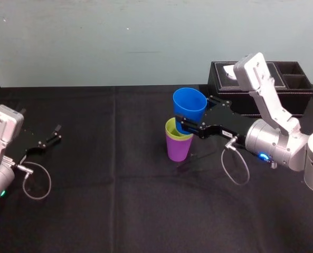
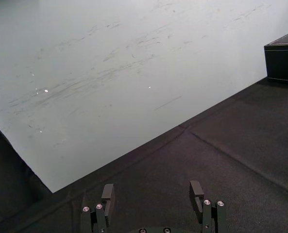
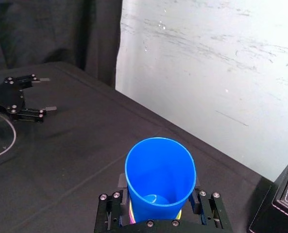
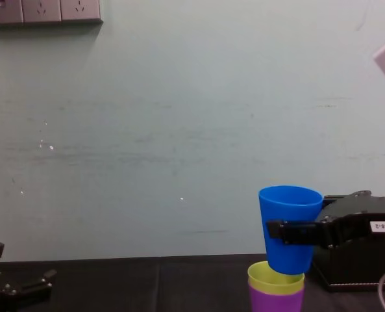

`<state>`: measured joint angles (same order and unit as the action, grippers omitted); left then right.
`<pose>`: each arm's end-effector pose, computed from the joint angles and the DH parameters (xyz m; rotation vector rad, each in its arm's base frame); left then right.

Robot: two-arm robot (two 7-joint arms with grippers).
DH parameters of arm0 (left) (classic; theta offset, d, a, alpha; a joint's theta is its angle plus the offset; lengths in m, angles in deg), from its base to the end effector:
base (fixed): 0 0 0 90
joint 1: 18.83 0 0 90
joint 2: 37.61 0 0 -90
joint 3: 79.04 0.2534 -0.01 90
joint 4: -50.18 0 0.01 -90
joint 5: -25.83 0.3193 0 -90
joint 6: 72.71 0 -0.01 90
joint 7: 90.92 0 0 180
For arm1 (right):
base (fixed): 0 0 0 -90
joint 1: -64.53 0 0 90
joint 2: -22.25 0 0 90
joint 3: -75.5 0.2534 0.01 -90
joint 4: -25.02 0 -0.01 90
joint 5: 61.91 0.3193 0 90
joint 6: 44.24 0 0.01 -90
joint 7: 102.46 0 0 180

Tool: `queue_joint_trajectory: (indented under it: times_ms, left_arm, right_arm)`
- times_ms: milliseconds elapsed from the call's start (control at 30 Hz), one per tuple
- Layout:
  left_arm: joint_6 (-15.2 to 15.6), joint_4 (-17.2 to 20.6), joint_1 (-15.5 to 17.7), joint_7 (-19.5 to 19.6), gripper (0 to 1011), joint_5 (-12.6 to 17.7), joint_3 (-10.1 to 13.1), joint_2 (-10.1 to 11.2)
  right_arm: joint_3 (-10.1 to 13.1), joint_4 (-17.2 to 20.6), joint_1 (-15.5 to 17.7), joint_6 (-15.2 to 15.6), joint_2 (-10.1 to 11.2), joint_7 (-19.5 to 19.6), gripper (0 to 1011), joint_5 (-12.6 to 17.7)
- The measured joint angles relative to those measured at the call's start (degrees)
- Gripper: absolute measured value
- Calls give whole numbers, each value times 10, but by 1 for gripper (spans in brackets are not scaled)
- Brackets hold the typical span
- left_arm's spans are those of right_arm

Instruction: Stack the three plastic cups sequentially using one hand.

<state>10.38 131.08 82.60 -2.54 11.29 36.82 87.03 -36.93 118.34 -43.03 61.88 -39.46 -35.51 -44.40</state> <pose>0.3620 0.0591 -0.2748 0.3044 -0.2851 1.2479 0.3827 -0.0024 -0.1717 -0.2803 -0.0931 -0.8441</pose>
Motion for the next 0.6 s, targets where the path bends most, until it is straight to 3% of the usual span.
queue_joint_trajectory:
  times_ms: [600]
  left_arm:
    - [0,0,0,0,1010,0,0,0]
  right_arm:
    - [-8,-36,-20,3,-17,-6,718,-5]
